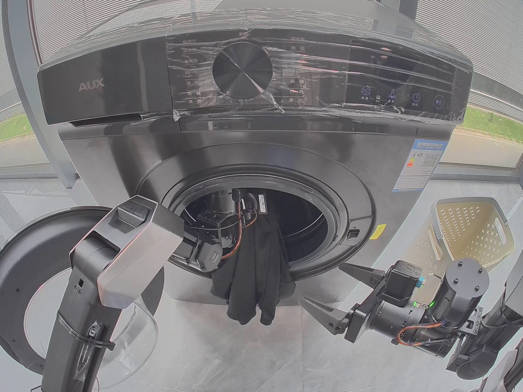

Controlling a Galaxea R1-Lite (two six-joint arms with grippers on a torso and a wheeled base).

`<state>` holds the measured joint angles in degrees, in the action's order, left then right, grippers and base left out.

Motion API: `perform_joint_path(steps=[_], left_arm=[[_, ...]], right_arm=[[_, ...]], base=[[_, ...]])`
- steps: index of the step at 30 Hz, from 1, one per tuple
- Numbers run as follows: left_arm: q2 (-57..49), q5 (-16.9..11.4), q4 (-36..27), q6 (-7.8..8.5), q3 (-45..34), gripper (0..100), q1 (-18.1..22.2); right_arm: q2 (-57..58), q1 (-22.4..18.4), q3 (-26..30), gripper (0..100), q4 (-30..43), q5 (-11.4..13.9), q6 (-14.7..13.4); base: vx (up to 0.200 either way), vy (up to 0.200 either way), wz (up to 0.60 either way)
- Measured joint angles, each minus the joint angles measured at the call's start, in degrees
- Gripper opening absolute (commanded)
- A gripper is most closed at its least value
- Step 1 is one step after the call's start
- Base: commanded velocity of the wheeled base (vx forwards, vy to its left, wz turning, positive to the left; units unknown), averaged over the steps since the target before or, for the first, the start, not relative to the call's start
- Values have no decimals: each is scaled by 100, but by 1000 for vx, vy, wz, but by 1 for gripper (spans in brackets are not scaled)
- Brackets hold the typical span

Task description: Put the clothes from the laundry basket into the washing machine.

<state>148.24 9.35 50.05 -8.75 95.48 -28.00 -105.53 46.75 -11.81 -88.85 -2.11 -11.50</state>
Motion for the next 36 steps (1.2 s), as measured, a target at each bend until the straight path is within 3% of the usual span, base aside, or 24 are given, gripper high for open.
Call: perform_joint_path(steps=[2,3,12,19,22,27,35,36], left_arm=[[33,41,20,-44,113,0,6],[50,48,30,-55,138,100,4],[66,55,52,-268,-66,100,-13],[-229,-196,0,-271,-1117,100,-149],[-391,-336,-62,-183,-1716,100,-218],[-568,-506,-62,150,-2404,100,-308],[-469,-525,77,183,-2508,100,-328],[-435,-528,105,183,-2483,0,-328]], right_arm=[[11,-10,-4,100,0,0,1],[16,-12,-6,100,0,0,1],[22,-37,-6,100,2,0,6],[22,-48,7,100,6,0,6],[20,-43,13,100,9,0,6],[18,-15,21,100,6,0,6],[18,-1,29,100,9,0,6],[18,-6,29,100,9,0,6]], base=[[0,0,0],[0,0,0],[0,0,0],[0,0,0],[0,0,0],[0,0,0],[0,0,0],[0,0,0]])
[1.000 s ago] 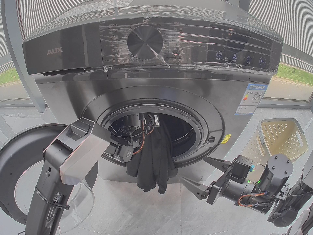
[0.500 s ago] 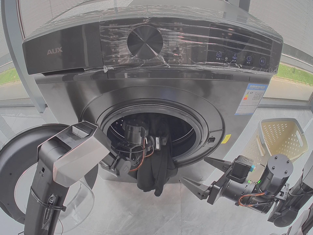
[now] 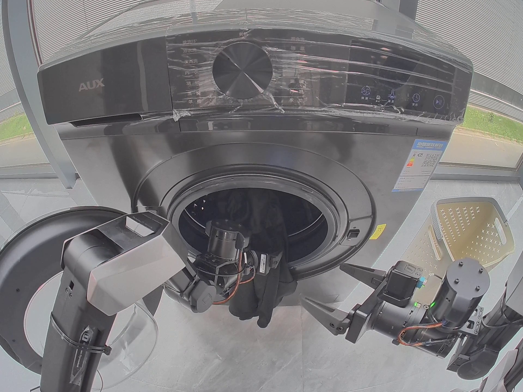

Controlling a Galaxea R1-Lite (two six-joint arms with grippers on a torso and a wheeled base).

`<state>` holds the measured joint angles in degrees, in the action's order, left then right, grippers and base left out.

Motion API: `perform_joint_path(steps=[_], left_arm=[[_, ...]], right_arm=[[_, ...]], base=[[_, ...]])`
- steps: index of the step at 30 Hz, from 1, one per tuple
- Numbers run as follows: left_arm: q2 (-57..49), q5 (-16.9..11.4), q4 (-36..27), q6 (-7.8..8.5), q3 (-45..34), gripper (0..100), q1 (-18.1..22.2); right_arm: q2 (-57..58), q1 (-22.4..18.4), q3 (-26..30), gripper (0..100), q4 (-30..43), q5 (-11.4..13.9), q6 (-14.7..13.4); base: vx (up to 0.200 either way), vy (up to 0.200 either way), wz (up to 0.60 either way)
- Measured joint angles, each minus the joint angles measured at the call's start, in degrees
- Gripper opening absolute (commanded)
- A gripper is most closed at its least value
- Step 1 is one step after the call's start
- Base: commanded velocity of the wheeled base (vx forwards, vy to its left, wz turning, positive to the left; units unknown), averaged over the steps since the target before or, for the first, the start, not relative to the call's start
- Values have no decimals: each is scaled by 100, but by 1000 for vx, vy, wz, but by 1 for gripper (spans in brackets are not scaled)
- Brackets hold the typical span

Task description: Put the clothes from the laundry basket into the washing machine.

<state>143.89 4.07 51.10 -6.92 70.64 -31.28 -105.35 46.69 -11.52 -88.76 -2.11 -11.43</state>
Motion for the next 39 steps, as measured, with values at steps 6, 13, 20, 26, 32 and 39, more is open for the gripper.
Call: perform_joint_path(steps=[6,13,20,26,32,39], left_arm=[[221,-11,49,0,184,0,11],[315,-38,40,-82,446,0,13],[347,200,77,-484,1367,0,33],[468,512,132,-681,2161,0,83],[567,563,254,-706,2258,100,107],[525,525,229,-689,1981,100,83]], right_arm=[[9,-37,-13,100,0,1,0],[15,-48,-33,100,0,0,2],[22,-44,-33,100,-2,0,9],[23,-39,-35,100,-4,0,9],[23,-37,-44,100,-4,0,9],[30,-48,-44,100,-9,1,9]], base=[[0,0,0],[0,0,0],[0,0,0],[0,0,0],[0,0,0],[0,0,0]])
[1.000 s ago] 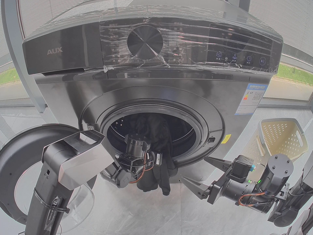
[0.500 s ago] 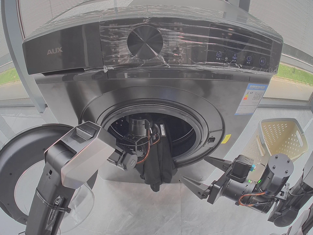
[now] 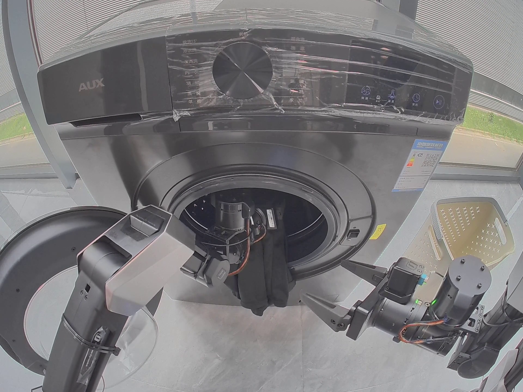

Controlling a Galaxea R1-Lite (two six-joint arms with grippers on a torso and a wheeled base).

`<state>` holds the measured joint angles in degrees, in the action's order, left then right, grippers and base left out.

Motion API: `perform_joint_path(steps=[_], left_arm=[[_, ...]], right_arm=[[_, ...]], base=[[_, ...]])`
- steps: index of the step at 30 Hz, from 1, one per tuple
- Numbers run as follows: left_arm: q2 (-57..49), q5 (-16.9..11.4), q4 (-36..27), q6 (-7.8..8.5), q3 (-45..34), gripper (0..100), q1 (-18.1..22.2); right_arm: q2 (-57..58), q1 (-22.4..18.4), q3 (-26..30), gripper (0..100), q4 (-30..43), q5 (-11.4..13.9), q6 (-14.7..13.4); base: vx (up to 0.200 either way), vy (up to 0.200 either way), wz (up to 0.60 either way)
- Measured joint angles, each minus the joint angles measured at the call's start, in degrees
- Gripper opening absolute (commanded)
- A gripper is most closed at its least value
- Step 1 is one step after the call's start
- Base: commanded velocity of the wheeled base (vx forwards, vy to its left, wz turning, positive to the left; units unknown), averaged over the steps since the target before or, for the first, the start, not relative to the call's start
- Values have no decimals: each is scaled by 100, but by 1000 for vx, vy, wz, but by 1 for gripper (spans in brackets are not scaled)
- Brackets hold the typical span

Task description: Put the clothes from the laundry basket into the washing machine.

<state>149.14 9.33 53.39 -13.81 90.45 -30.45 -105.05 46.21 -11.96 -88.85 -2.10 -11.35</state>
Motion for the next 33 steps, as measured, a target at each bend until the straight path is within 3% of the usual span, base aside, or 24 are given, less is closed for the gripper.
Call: perform_joint_path(steps=[5,12,18,23,24,33], left_arm=[[-226,-197,-205,29,-768,100,-57],[-592,-588,-410,266,-1846,100,-155],[-653,-616,-435,319,-2044,100,-184],[-567,-613,-394,473,-1981,100,-155],[-542,-610,-396,484,-1948,0,-146],[-374,-534,-578,475,-1710,0,-133]], right_arm=[[2,6,2,100,2,0,0],[4,37,20,100,5,0,18],[4,65,22,100,5,-1,18],[6,69,11,100,5,-1,20],[6,69,11,100,5,-1,20],[9,87,4,100,2,-1,27]], base=[[0,0,0],[0,0,0],[0,0,0],[0,0,0],[0,0,0],[0,0,0]])
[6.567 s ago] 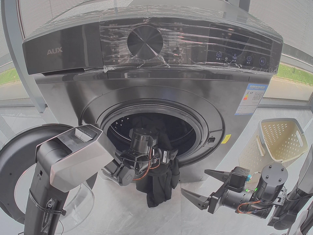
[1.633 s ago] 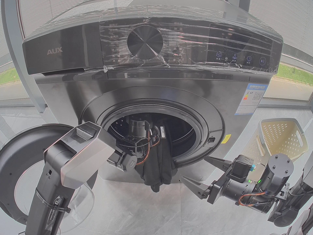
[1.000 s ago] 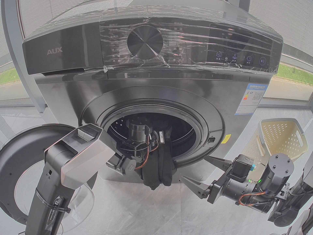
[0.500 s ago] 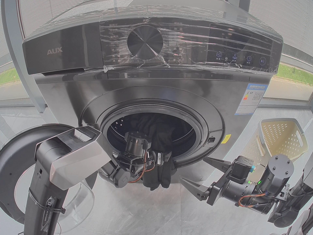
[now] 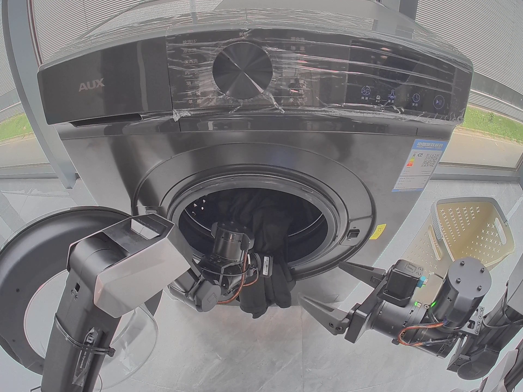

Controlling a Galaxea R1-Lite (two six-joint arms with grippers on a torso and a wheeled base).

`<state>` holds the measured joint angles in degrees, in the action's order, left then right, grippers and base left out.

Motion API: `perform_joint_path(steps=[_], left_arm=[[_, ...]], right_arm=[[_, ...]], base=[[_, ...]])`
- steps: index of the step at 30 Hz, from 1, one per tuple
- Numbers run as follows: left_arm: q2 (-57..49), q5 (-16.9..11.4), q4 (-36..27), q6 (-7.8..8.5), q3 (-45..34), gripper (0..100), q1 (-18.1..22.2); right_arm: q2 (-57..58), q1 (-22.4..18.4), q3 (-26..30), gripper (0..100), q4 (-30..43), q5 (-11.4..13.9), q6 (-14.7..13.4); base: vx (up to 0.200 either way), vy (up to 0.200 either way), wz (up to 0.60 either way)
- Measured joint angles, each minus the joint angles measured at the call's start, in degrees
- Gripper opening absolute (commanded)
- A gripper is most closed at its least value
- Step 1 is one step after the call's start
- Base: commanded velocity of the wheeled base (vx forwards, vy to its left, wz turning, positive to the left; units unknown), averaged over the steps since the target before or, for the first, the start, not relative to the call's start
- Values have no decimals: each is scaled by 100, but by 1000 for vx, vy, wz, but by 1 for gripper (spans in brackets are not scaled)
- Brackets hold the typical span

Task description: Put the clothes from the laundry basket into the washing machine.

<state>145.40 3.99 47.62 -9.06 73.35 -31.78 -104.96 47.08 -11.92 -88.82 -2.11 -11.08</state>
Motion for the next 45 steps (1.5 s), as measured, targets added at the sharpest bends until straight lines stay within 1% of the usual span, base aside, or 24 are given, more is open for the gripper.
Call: perform_joint_path(steps=[3,5,6,11,13,19,23,24,30,33,34,35,39,42,45], left_arm=[[13,52,-35,-35,140,0,-2],[22,112,-33,-104,322,0,-2],[27,151,-32,-156,444,0,-2],[59,332,-13,-539,1154,0,-2],[90,391,11,-631,1438,0,4],[262,611,101,-739,2230,0,39],[380,666,134,-755,2450,0,61],[400,668,135,-755,2455,100,63],[469,672,134,-752,2376,100,67],[452,663,135,-741,2169,100,59],[411,644,129,-728,1965,100,48],[278,572,112,-719,1543,100,12],[50,452,99,-703,989,100,-51],[-124,382,101,-640,547,100,-110],[-245,332,118,-468,197,100,-145]], right_arm=[[0,0,-1,100,0,1,0],[0,0,-4,100,0,0,0],[2,0,-4,100,0,0,0],[5,0,-4,100,0,0,0],[11,0,-4,100,0,0,0],[30,0,-4,100,2,0,0],[41,5,-4,100,2,4,2],[44,2,-4,100,2,1,2],[48,-1,-4,100,2,6,2],[48,-1,-4,100,2,9,0],[48,-4,-4,100,2,6,2],[48,0,-4,100,4,6,0],[48,5,-1,100,4,9,0],[48,7,0,100,4,6,2],[46,11,0,100,4,4,2]], base=[[0,0,0],[0,0,0],[0,0,0],[0,0,0],[0,0,0],[0,0,0],[0,0,0],[0,0,0],[0,0,0],[0,0,0],[0,0,0],[0,0,0],[0,0,0],[0,0,0],[0,0,0]])
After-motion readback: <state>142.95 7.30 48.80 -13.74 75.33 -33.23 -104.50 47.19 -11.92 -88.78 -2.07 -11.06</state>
